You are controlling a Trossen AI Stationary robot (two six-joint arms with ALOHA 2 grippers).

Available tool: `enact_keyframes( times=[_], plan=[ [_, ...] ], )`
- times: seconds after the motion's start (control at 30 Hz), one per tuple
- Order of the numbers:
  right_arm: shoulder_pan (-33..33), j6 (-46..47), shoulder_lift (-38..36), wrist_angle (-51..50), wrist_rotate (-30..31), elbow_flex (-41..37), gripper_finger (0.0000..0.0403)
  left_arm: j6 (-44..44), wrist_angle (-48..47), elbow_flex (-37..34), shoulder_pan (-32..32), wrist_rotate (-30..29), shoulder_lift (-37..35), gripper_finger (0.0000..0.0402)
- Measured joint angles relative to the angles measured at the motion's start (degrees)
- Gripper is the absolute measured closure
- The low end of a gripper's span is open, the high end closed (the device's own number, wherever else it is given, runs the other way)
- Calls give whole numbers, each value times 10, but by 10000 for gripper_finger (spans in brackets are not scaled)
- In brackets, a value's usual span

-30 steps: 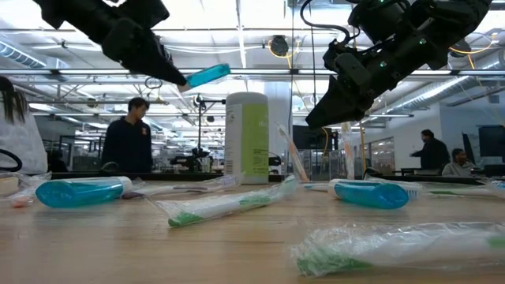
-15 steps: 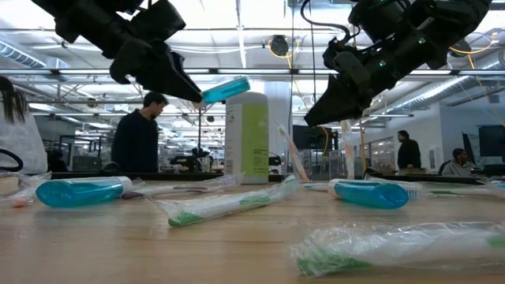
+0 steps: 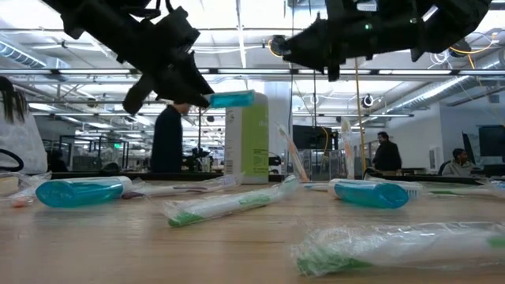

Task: Pick & Place toothbrushing station
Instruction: Put the blue mouthwash into the transparent organizer

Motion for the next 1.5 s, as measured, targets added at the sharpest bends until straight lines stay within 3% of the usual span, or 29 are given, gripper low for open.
enact_keyframes(
  times=[0.1,0.2,0.3,0.47,0.63,0.77,0.87,1.0,1.23,1.37,1.5],
  plan=[
    [3,4,0,59,0,0,252,30,-3,0,0,-37,0,317],
    [11,64,0,57,-2,0,252,79,-1,0,-1,-68,0,316],
    [14,66,0,55,-3,0,252,139,22,0,-1,-72,0,315],
    [8,0,0,-35,-2,0,252,198,69,0,-1,-27,0,315],
    [-25,132,0,-93,-36,0,252,376,85,0,0,26,0,314],
    [-42,195,16,-68,-109,0,252,508,88,0,1,56,0,314],
    [-44,238,53,-34,-123,0,252,561,137,0,1,47,23,314],
    [-44,262,113,-12,-144,6,252,593,176,21,1,34,66,314],
    [-43,261,150,25,-179,7,252,570,65,99,5,-6,123,314],
    [-48,232,149,27,-179,7,252,529,-13,134,5,-4,129,314],
    [-51,228,149,29,-178,7,252,522,-20,149,9,20,128,314]
  ],
)
